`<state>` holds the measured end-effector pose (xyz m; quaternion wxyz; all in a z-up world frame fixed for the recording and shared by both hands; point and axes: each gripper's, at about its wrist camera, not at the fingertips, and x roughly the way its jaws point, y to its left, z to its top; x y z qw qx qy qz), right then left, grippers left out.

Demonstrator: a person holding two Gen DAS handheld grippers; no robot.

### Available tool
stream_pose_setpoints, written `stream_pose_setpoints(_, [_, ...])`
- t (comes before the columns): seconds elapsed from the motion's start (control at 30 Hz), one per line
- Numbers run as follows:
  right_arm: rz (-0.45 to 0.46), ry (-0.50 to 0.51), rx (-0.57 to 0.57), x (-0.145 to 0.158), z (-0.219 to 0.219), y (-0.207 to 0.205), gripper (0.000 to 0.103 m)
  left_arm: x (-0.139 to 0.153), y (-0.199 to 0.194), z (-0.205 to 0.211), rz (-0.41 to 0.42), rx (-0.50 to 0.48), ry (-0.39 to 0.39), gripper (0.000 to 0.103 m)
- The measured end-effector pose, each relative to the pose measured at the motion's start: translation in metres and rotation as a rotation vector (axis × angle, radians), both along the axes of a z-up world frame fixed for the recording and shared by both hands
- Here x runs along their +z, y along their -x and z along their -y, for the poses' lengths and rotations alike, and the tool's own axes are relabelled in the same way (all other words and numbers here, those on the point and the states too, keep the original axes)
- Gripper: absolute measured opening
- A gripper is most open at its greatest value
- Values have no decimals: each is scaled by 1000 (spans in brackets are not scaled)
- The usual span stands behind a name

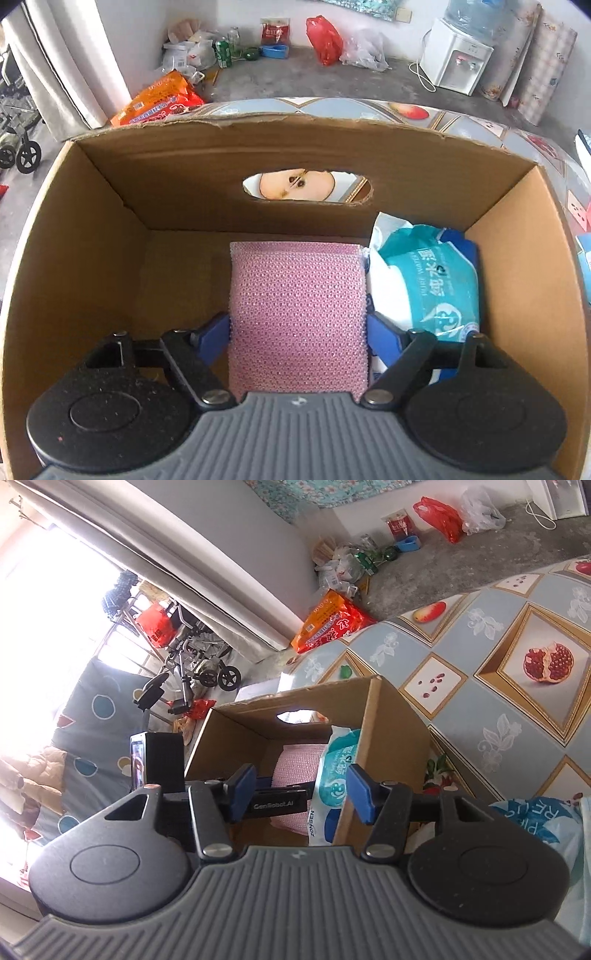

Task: Organize soft objects
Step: 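Lift the right gripper out of the cardboard box, then move the left gripper down onto the white packet beside the pink plush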

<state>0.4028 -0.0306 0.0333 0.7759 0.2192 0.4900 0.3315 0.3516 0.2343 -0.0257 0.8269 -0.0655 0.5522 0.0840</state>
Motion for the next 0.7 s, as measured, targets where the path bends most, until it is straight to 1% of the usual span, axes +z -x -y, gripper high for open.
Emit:
stream_pose_setpoints(0.1, [-4, 0, 0, 0, 2, 1, 55, 3, 5, -7, 11, 27, 38, 84])
stream_pose_setpoints(0.2, [9, -1, 0, 5, 6, 4, 55, 10, 11, -18, 44, 83, 99, 84])
stream_pose_setpoints(0.3, [24, -3, -10, 11, 13, 7, 56, 15, 16, -26, 78, 122, 139, 84])
stream_pose_setpoints(0.4, [43, 3, -31, 18, 25, 11, 56, 8, 13, -27, 55, 126, 192, 82])
stream_pose_setpoints(0.43, [49, 6, -39, 21, 31, 12, 56, 7, 13, -26, 49, 132, 192, 82])
stream_pose_setpoints(0.53, [79, 27, -75, 35, 54, 20, 57, 15, 20, -24, 81, 141, 189, 83])
stream_pose_setpoints(0.6, [110, 44, -106, 47, 76, 28, 60, 25, 30, -25, 110, 151, 192, 85])
stream_pose_setpoints(0.7, [157, 72, -158, 63, 111, 41, 65, 46, 49, -27, 173, 167, 168, 87])
